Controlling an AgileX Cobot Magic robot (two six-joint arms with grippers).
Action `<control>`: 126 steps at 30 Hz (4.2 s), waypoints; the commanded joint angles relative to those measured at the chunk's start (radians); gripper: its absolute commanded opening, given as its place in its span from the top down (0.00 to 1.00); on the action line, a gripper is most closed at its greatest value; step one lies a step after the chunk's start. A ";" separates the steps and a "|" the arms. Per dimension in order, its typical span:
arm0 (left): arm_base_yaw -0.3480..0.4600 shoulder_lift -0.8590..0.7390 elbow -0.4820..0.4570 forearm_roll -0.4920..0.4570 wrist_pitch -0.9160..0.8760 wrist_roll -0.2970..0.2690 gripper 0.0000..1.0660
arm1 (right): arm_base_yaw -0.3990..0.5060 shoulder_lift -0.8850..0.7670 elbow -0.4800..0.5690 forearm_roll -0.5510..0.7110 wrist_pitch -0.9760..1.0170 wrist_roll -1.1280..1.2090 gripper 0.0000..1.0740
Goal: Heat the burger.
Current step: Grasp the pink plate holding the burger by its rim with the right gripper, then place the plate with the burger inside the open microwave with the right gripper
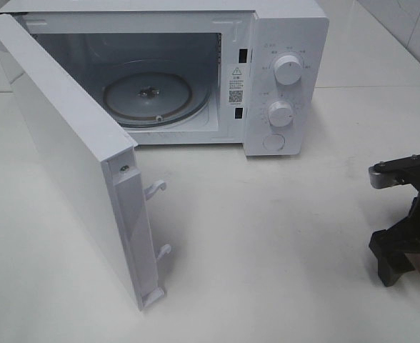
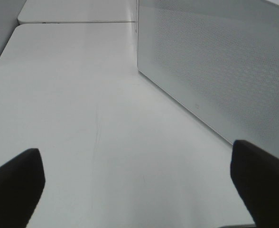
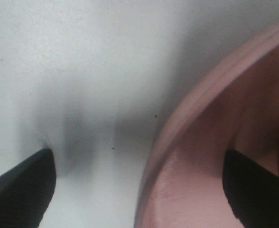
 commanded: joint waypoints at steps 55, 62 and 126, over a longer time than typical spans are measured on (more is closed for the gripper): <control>0.003 -0.016 -0.001 -0.007 -0.008 -0.001 0.06 | 0.249 -0.166 0.010 -0.419 0.293 0.481 1.00; 0.003 -0.016 -0.001 -0.007 -0.008 -0.001 0.06 | 0.298 -0.220 0.010 -0.418 0.330 0.473 1.00; 0.003 -0.016 -0.001 -0.007 -0.008 -0.001 0.06 | 1.081 -0.412 0.010 -0.534 0.464 0.102 1.00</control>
